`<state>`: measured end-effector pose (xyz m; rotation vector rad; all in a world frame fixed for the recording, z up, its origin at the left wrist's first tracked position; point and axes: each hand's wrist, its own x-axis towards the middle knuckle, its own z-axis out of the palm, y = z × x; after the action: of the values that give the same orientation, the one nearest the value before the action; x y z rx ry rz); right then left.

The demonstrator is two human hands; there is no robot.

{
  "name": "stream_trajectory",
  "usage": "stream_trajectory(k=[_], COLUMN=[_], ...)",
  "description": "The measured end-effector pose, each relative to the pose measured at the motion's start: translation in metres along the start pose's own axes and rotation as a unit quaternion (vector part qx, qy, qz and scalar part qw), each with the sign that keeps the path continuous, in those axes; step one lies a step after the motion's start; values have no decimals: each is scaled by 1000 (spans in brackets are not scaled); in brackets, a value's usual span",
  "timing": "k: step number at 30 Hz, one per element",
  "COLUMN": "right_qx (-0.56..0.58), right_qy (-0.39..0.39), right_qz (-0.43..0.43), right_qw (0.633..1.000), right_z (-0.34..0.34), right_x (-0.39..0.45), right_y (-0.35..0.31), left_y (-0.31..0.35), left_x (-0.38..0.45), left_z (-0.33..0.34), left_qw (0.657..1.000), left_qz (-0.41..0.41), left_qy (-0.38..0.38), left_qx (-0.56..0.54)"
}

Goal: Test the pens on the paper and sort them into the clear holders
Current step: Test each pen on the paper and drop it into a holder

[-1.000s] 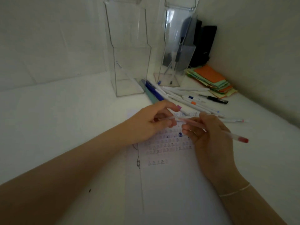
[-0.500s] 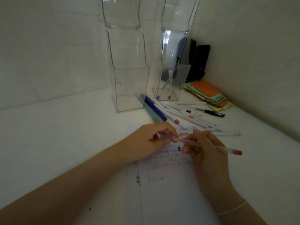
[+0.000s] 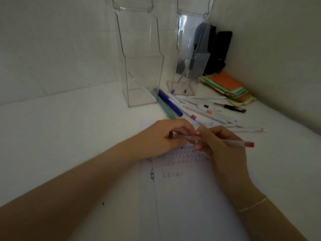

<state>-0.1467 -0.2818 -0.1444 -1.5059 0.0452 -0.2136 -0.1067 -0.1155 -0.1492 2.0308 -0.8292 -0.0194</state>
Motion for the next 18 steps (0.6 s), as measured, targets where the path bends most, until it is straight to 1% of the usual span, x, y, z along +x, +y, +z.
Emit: stream_trajectory(k=[3,4,6,7,8,9,11,13,15,18], right_qx=[-23,-1,102,142,157,132,19,-74,-99,-78], right_qy=[-17,-29,-47,-36,-11,21,77,83,75,65], right_qz=[-13,-1,50,68,68,48,-16,-58,-83,-91], right_qw=[999,1000,992,987,985,990,997,992,989,991], right_z=[1,1,1,1,0,-1,-1,4,7,5], right_x=[-2,-3,-3,-3,-3,-3,-4,-7,-10,-13], right_y=[-1,-3,-8,-10,-11,-10,-7,-4,-5,-8], left_y=[2,4,7,9,10,10,12,13,16,23], left_x=[0,0,1,1,1,1,1,2,3,2], left_z=[-1,-2,-3,-3,-3,-2,-1,-1,0,1], left_qw=[998,996,990,989,988,988,985,982,981,984], left_qz=[-22,-34,-63,-80,-95,-107,-129,-142,-144,-133], left_qy=[-2,-1,15,26,36,44,69,95,113,111], left_qx=[-56,-84,-124,-125,-115,-103,-89,-76,-65,-46])
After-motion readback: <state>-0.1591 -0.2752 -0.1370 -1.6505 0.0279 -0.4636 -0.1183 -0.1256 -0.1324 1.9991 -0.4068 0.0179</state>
